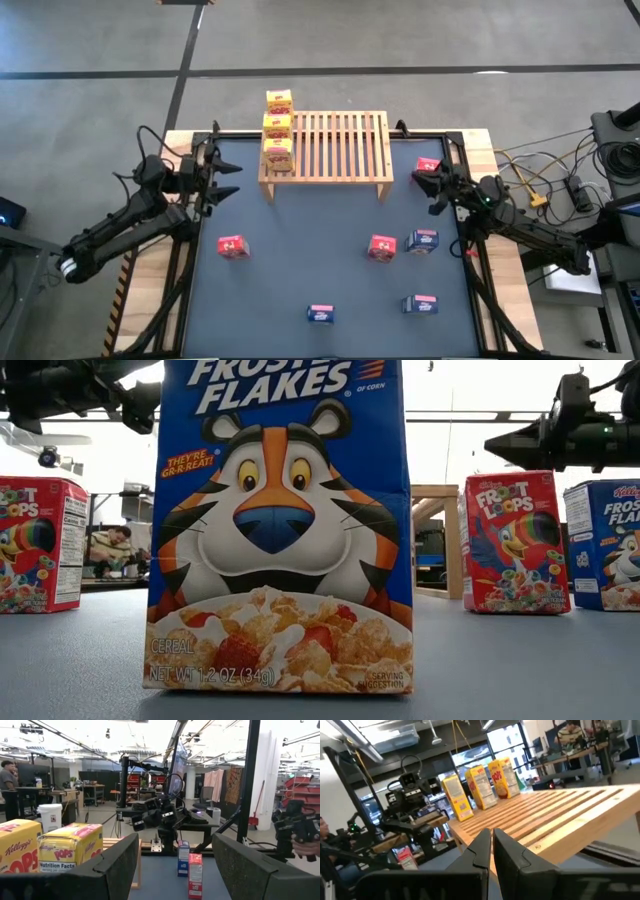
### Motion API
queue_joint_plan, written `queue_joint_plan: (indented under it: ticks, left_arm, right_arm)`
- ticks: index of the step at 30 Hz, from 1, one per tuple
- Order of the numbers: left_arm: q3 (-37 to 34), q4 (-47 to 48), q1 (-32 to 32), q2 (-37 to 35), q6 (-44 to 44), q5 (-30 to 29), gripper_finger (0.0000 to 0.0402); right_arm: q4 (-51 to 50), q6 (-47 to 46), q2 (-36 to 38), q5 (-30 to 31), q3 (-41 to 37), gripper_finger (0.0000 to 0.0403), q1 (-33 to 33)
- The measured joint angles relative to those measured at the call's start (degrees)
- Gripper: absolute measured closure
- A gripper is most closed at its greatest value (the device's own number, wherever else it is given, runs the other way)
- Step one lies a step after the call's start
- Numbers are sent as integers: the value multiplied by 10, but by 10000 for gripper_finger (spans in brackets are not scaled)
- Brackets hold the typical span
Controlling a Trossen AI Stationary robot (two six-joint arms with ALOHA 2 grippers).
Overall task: Stack cereal on shelf
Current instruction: Put the top right blue cereal box on the shelf
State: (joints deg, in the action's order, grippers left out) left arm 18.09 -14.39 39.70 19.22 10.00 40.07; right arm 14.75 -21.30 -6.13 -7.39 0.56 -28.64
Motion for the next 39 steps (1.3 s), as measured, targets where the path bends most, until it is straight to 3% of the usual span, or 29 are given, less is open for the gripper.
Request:
queue_joint_plan:
  ticks: [5, 14, 21, 30, 35, 39]
  left_arm:
    - [0, 4, 0, 0, 0, 1, 164]
    - [0, 3, 0, 0, 0, 5, 164]
    - [0, 7, 0, 1, 0, 6, 164]
    - [0, 11, 0, 2, 7, 6, 164]
    - [0, 14, 0, 3, 8, 6, 164]
    - [0, 18, 0, 4, 8, 6, 164]
  right_arm:
    - [4, 27, -1, -15, 37, 394, 0]
    - [-287, 94, -56, -33, 290, 368, 25]
    - [-325, 105, -153, -61, 368, 319, 101]
    - [-369, 112, -283, 64, 391, 301, 280]
    - [-476, 47, -329, 202, 423, 300, 411]
    - [-538, -33, -358, 253, 442, 296, 494]
